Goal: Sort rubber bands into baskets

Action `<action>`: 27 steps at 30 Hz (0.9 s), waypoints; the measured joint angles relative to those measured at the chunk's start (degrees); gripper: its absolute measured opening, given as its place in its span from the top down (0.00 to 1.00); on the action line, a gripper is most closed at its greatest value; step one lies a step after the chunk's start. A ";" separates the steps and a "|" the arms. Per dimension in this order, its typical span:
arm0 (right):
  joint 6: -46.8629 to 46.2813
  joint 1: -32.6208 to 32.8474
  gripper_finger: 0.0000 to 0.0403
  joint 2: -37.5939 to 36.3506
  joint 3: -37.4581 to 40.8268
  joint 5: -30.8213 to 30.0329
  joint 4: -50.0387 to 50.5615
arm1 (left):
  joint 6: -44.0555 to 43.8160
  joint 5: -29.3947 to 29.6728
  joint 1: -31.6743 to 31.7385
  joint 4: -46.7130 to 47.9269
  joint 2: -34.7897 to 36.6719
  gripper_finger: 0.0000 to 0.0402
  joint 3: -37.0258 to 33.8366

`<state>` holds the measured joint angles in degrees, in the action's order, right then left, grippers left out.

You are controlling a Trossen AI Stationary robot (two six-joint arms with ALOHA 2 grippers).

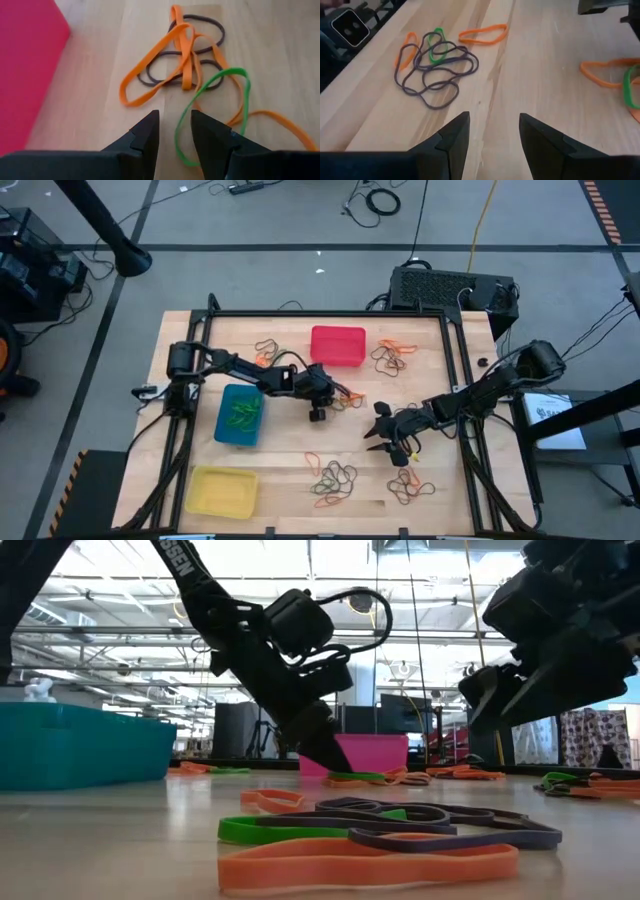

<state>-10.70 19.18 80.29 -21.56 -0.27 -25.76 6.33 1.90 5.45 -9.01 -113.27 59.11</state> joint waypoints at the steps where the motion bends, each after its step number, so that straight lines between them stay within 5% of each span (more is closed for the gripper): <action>1: 0.23 0.00 0.59 0.00 0.00 0.00 0.03 | 0.00 -0.02 0.21 0.53 0.00 0.70 0.00; 10: 0.85 -0.04 0.59 0.02 0.00 -12.60 0.23 | 0.02 -0.32 0.92 1.44 0.04 0.74 0.00; 16: 0.87 -0.02 0.59 0.02 0.00 -13.13 0.26 | -0.81 -1.31 0.34 -0.43 0.02 0.97 -0.02; 27: -1.59 -0.02 0.59 0.02 0.00 -13.18 0.47 | 0.04 -1.61 -3.04 -0.74 5.84 0.99 0.70</action>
<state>-12.29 19.16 80.31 -21.56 -13.45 -25.29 6.37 0.30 2.41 -9.75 -107.43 59.81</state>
